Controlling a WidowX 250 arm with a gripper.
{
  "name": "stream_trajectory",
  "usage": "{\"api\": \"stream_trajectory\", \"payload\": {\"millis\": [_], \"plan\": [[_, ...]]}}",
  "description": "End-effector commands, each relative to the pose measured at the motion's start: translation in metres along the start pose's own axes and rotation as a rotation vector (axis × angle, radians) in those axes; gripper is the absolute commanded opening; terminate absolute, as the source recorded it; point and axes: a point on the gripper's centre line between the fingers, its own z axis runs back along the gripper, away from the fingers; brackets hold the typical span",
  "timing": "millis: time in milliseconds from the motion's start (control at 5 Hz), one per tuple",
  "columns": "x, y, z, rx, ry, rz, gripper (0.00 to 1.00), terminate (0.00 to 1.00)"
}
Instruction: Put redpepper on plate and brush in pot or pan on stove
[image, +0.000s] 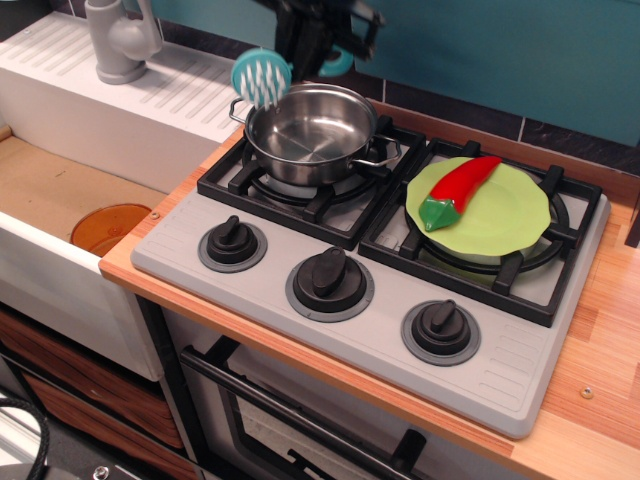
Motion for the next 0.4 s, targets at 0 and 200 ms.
{"api": "stream_trajectory", "payload": {"millis": [0, 200], "plan": [[-0.0049, -0.0158, 0.0320, -0.006, -0.122, 0.042, 1.00, 0.00], [-0.0046, -0.0143, 0.0358, -0.002, -0.117, 0.033, 1.00, 1.00]]}}
